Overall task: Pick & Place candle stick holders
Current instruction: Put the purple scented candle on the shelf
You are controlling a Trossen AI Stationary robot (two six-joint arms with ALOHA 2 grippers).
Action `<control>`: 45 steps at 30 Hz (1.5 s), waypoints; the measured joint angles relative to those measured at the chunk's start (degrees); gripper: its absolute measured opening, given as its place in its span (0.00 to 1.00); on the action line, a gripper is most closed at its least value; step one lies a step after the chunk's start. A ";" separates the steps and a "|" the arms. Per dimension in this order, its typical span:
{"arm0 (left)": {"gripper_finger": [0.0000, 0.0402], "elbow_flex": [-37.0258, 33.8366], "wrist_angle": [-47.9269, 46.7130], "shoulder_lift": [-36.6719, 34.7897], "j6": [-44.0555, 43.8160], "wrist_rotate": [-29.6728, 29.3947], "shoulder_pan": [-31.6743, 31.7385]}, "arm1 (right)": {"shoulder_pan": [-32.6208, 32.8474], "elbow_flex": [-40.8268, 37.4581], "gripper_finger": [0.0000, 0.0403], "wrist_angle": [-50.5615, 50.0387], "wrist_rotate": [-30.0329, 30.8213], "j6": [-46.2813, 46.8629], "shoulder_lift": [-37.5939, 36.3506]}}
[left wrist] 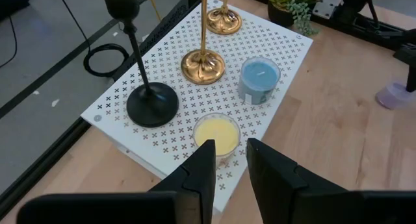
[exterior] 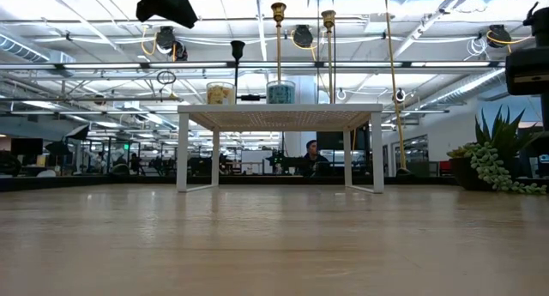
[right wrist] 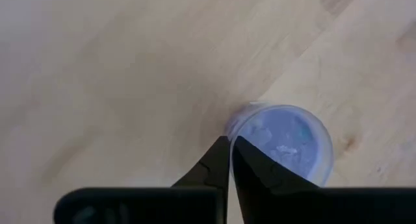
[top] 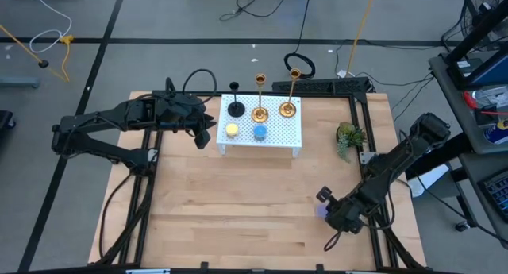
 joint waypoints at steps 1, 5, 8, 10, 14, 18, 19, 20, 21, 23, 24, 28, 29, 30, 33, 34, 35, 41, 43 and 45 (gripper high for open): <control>0.24 0.00 0.00 -0.01 -0.02 -0.01 0.02 | -0.30 0.00 0.02 1.25 0.02 2.12 0.00; 0.24 0.00 0.00 0.00 -0.92 0.00 0.02 | -1.85 0.00 0.01 6.86 -0.14 11.98 0.00; 0.24 0.00 -0.01 0.00 -1.00 0.00 0.02 | -3.83 0.05 0.01 11.40 -0.30 21.62 0.00; 0.24 0.00 -0.02 0.00 -1.32 0.06 0.02 | -5.14 1.02 0.01 12.16 -0.37 28.33 0.00; 0.24 0.00 -0.02 0.00 -0.79 1.38 -0.02 | -7.81 4.50 0.00 10.73 -5.00 31.93 -0.02; 0.24 0.00 -0.04 0.00 0.68 1.52 -0.02 | -10.82 10.05 0.00 4.49 -6.17 24.77 -0.02; 0.24 0.00 -0.04 0.00 0.67 1.51 -0.02 | -11.87 11.68 0.00 2.26 -5.94 22.48 -0.02; 0.24 0.00 -0.04 0.00 0.66 1.51 -0.02 | -13.09 13.52 0.00 -0.33 -5.21 20.14 -0.02; 0.24 0.00 -0.02 0.00 0.66 1.53 -0.02 | -14.42 15.29 0.00 -3.04 -4.34 18.01 -0.02; 0.24 0.00 -0.04 0.00 0.97 1.51 -0.02 | -17.64 18.98 0.00 -7.43 -3.27 13.97 -0.02; 0.24 0.00 -0.03 0.00 1.29 1.53 -0.02 | -19.47 20.76 0.00 -9.15 -3.11 11.94 -0.02; 0.24 0.00 -0.07 0.00 2.45 1.53 -0.02 | -26.85 26.42 0.00 -14.77 -3.10 4.85 -0.02; 0.24 0.00 -0.07 0.00 2.57 1.53 -0.02 | -28.64 27.51 0.00 -15.67 -3.09 3.18 -0.02; 0.24 0.00 -0.07 0.00 2.59 1.53 -0.02 | -30.37 28.40 0.00 -16.33 -3.09 1.28 -0.02; 0.24 0.00 -0.07 0.00 2.76 1.53 -0.02 | -35.72 29.91 0.00 -16.99 -3.11 -5.77 -0.01; 0.24 0.00 -0.07 0.00 3.19 1.53 -0.02 | -37.65 30.25 0.00 -17.08 -3.12 -8.11 0.32; 0.24 0.00 -0.07 0.00 3.66 1.55 -0.02 | -39.51 30.74 0.00 -17.20 -3.11 -10.29 0.82; 0.24 0.00 -0.12 0.00 4.39 1.56 -0.02 | -48.75 33.22 0.00 -16.63 -3.20 -21.80 4.34; 0.24 0.00 -0.18 0.00 4.85 1.95 -0.02 | -51.03 33.29 0.00 -17.95 -3.40 -23.83 5.68; 0.24 0.00 -0.32 0.00 5.05 2.08 -0.02 | -52.94 33.46 0.00 -18.10 -4.92 -25.43 6.29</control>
